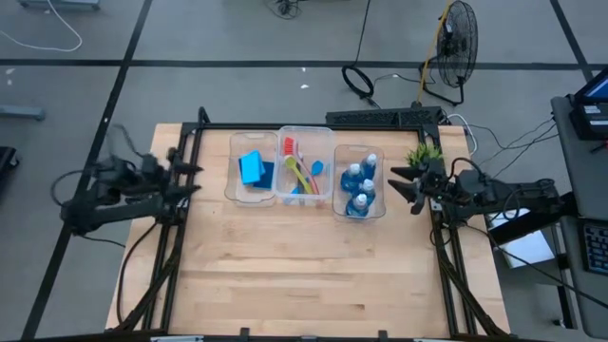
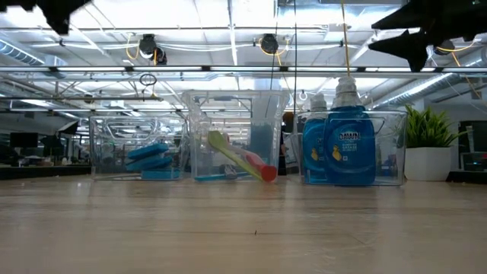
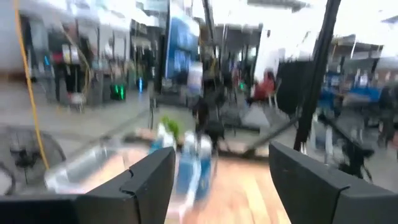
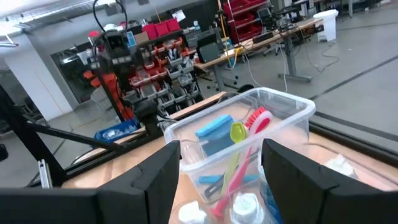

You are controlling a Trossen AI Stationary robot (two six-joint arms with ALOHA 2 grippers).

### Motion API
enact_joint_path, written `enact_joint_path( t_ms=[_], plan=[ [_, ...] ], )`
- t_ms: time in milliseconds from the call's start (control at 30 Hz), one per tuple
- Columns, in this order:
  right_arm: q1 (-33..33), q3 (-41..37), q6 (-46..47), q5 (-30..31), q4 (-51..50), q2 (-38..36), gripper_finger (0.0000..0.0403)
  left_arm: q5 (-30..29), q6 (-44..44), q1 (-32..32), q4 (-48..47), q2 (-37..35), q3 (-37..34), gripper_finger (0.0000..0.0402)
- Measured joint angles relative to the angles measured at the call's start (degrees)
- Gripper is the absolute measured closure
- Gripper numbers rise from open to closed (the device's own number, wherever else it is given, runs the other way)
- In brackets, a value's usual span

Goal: Pick & Place Kitchen Sink Supplies
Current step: Return to Home Position

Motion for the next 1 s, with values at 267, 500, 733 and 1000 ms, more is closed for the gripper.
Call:
enact_joint_path(
  t_ms=[267,500,733,1000],
  plan=[
    [0.00,-2.50,1.31,-0.07,0.09,-1.50,0.0190,0.40,-1.18,-0.13,10.41,0.07,-12.10,0.0131],
    [0.00,-4.01,0.81,0.04,0.02,-1.58,0.0190,-2.73,-2.45,-0.24,15.09,0.01,-19.67,0.0144],
    [0.00,-7.06,0.76,0.26,1.99,-1.58,0.0190,-6.58,-2.66,-0.22,9.74,0.00,-20.42,0.0153],
    [0.01,-16.13,-0.04,0.17,16.10,-3.44,0.0190,-6.96,-1.25,-0.22,6.98,0.00,-20.38,0.0138]
  ],
)
